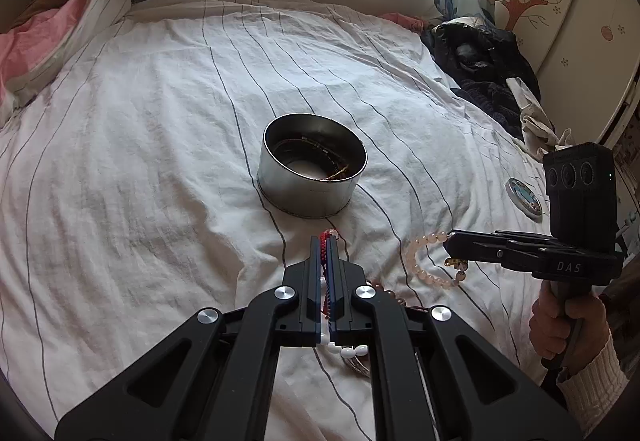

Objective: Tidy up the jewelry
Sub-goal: 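Lift the red string bracelet with the left tool while the right tool grasps the pink bead bracelet, then drop the red bracelet into the tin with the left tool while the right drops the beads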

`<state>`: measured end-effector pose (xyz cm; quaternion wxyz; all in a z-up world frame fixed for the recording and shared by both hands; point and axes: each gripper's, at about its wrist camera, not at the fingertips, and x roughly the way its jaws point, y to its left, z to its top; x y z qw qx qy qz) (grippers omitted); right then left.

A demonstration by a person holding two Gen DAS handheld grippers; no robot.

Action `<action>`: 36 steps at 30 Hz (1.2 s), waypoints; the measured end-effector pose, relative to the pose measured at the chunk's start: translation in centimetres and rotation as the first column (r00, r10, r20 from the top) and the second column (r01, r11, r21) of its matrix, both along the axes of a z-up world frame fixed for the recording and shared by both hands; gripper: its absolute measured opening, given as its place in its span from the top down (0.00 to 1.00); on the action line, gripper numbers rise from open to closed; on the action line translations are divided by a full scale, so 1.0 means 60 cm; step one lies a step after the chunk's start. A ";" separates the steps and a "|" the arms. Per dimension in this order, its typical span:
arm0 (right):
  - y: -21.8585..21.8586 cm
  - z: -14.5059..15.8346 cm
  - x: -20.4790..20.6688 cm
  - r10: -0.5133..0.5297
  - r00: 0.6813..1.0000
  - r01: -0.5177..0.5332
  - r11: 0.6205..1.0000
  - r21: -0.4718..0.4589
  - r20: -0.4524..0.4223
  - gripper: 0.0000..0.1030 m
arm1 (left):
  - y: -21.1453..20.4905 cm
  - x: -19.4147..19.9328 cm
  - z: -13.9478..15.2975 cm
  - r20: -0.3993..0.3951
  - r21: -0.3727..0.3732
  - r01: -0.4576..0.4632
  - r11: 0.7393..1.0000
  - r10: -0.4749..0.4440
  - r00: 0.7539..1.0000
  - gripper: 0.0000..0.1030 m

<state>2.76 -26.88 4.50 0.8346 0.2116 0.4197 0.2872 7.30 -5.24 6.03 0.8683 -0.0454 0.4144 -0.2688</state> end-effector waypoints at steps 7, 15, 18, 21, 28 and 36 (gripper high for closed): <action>-0.008 0.005 0.000 -0.015 1.000 0.014 0.999 0.042 0.013 0.92 | -0.009 -0.003 0.006 0.032 0.046 -0.002 0.999 0.001 0.999 0.98; -0.006 0.008 0.003 -0.011 0.999 0.009 0.997 0.074 0.033 0.92 | -0.016 -0.004 0.022 0.064 0.057 -0.003 0.998 -0.001 0.998 0.98; -0.007 0.013 0.005 -0.011 0.999 0.006 0.995 0.099 0.049 0.92 | -0.020 -0.003 0.029 0.078 0.065 -0.006 0.998 0.001 0.997 0.97; -0.008 0.011 0.008 -0.017 0.999 0.012 0.994 0.109 0.044 0.92 | -0.020 -0.001 0.031 0.075 0.060 -0.007 0.998 0.003 0.997 0.97; -0.009 0.020 0.014 -0.023 0.998 0.014 0.991 0.137 0.063 0.92 | -0.022 0.006 0.064 0.091 -0.011 0.013 1.000 -0.012 0.996 0.97; -0.013 0.051 0.034 -0.033 0.995 0.017 0.987 0.161 0.097 0.92 | -0.043 0.045 0.107 0.110 -0.082 0.019 0.996 -0.010 0.994 0.97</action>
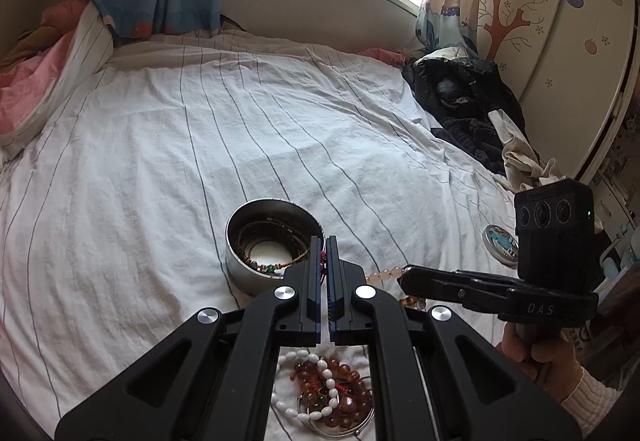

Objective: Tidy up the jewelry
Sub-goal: 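Drop the red bracelet into the tin with the left tool while the right drops the beads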

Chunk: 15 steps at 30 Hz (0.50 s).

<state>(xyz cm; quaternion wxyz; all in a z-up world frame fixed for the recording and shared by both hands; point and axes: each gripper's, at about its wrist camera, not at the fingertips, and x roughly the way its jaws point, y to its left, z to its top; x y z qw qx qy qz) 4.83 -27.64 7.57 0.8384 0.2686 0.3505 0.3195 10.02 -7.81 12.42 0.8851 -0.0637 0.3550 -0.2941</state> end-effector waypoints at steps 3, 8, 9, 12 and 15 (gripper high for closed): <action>-0.008 0.009 0.005 -0.013 1.000 0.012 1.000 0.010 0.011 0.92 | -0.010 0.032 0.010 -0.005 -0.070 -0.001 0.998 0.001 1.000 0.97; -0.015 0.021 0.034 -0.024 1.000 0.024 1.000 0.020 0.018 0.92 | -0.028 0.105 -0.045 -0.105 -0.038 -0.071 0.997 0.067 0.992 0.97; -0.013 0.022 0.042 -0.023 1.000 0.022 1.000 0.018 0.016 0.92 | -0.031 0.122 -0.067 -0.151 0.003 -0.082 0.997 0.082 0.985 0.96; -0.005 0.019 0.066 -0.019 1.000 0.019 1.000 0.009 0.004 0.92 | -0.022 0.143 -0.103 -0.200 0.110 -0.123 0.986 0.143 0.969 0.84; 0.009 0.016 0.093 -0.009 1.000 0.009 1.000 0.025 -0.011 0.92 | 0.010 0.127 -0.094 -0.172 0.108 -0.165 0.980 0.182 0.968 0.59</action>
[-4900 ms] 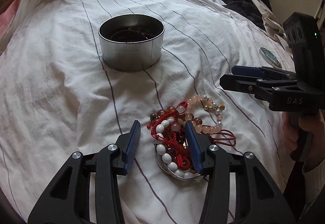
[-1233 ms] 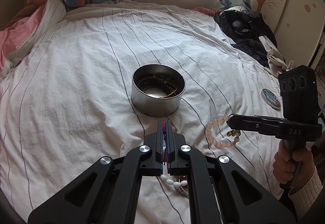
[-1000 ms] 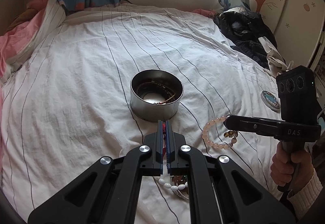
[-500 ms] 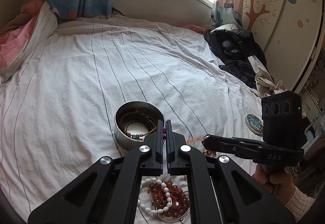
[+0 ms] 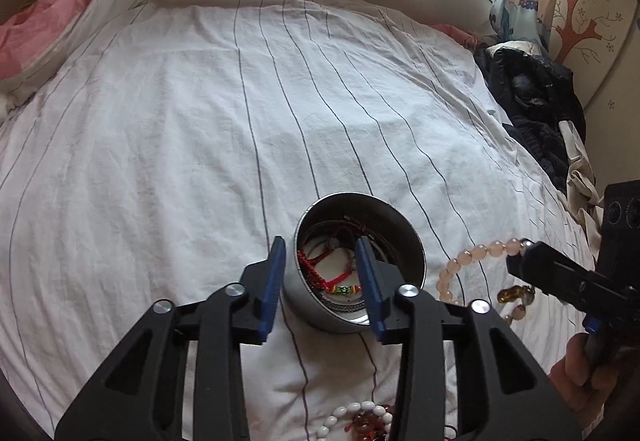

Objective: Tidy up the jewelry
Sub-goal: 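Drop the red bracelet into the tin with the left tool while the right drops the beads, then move both open tools back toward the remaining jewelry pile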

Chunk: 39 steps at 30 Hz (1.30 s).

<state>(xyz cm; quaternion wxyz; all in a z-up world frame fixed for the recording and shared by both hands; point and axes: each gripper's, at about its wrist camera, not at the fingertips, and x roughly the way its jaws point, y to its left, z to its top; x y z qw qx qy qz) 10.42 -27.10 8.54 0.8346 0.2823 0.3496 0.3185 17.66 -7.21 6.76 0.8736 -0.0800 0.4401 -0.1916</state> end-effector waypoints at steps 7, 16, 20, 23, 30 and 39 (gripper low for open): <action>0.042 -0.030 0.070 -0.067 0.995 0.057 0.989 -0.135 -0.073 0.86 | 0.059 -0.066 0.039 0.077 0.037 -0.041 0.998 0.038 0.996 0.38; 0.000 -0.029 -0.051 -0.166 0.986 0.146 0.921 -0.361 -0.023 0.59 | 0.103 -0.167 0.026 0.075 0.036 -0.084 0.996 0.081 0.994 0.27; -0.028 -0.061 -0.133 -0.182 0.982 0.151 0.914 -0.376 -0.050 0.47 | 0.085 -0.194 0.002 0.065 0.109 -0.054 0.993 0.047 0.997 0.26; -0.057 -0.098 -0.165 -0.240 0.958 0.182 0.932 -0.315 -0.158 0.47 | 0.052 -0.208 0.008 0.097 0.179 0.013 0.984 -0.031 0.995 0.26; 0.006 -0.076 -0.181 -0.146 0.986 0.101 0.903 -0.417 -0.079 0.46 | 0.021 -0.230 0.004 0.141 0.374 0.056 0.926 -0.116 0.983 0.24; 0.099 -0.103 -0.195 0.007 0.998 -0.050 0.742 -0.668 -0.067 0.45 | 0.027 -0.231 0.005 0.159 0.418 0.043 0.907 -0.120 0.980 0.19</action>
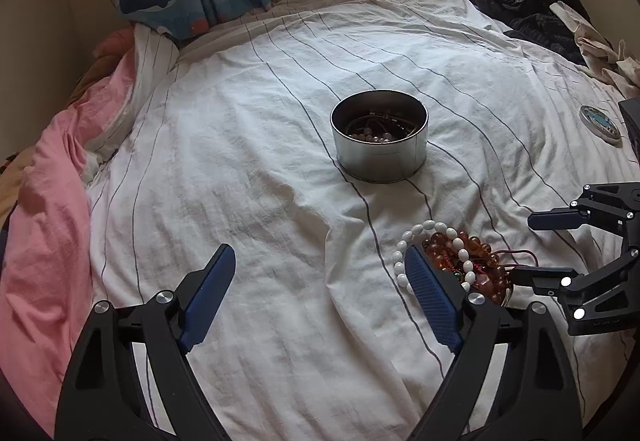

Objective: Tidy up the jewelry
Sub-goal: 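Move both open tools back toward the remaining jewelry pile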

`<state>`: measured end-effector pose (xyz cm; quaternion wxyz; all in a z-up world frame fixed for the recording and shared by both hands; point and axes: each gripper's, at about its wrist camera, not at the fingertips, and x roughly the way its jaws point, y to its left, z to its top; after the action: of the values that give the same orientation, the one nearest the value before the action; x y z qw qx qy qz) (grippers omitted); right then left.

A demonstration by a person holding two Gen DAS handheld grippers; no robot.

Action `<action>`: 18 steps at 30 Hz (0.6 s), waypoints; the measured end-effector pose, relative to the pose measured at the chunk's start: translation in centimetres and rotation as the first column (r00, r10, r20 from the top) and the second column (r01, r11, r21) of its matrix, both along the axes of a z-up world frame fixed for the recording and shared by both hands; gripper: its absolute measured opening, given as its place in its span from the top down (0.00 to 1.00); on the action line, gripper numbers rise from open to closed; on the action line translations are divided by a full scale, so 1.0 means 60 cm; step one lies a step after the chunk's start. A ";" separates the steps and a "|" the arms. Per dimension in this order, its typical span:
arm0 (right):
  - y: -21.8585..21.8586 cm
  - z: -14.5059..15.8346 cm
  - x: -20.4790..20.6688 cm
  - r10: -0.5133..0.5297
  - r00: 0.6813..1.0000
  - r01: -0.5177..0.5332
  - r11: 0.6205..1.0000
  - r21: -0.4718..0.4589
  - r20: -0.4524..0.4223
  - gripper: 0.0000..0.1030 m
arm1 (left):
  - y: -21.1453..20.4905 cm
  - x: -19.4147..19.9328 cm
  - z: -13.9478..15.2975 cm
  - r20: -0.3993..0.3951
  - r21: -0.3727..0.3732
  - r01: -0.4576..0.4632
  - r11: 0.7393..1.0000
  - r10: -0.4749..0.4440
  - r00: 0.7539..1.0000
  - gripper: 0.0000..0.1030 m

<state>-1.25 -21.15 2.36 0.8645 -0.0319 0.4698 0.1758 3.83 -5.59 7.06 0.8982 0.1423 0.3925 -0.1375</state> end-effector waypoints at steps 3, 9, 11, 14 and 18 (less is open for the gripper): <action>-0.005 -0.011 0.005 -0.095 0.991 0.115 0.962 -0.247 0.094 0.46 | -0.007 0.000 0.001 0.006 0.012 0.009 1.000 -0.009 1.000 0.17; -0.092 0.022 0.015 -0.266 0.953 0.285 0.950 -0.129 0.148 0.46 | -0.013 0.001 0.000 0.011 0.029 0.019 0.999 -0.019 1.000 0.16; -0.102 0.036 0.010 -0.210 0.972 0.203 0.976 0.073 0.103 0.46 | -0.011 0.001 0.000 0.013 0.030 0.016 0.999 -0.016 1.000 0.16; -0.059 0.032 0.011 -0.087 0.994 0.082 0.994 0.069 0.070 0.44 | -0.009 0.004 -0.005 0.013 0.036 0.012 0.999 -0.013 1.000 0.16; 0.014 -0.021 0.011 -0.046 0.995 0.070 0.952 -0.297 0.086 0.39 | -0.016 0.004 -0.011 0.021 0.072 0.024 0.997 -0.026 0.999 0.16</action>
<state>-0.61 -20.32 1.08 0.8721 -0.1555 0.4577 0.0756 4.05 -6.58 6.42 0.8950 0.1808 0.3854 -0.1331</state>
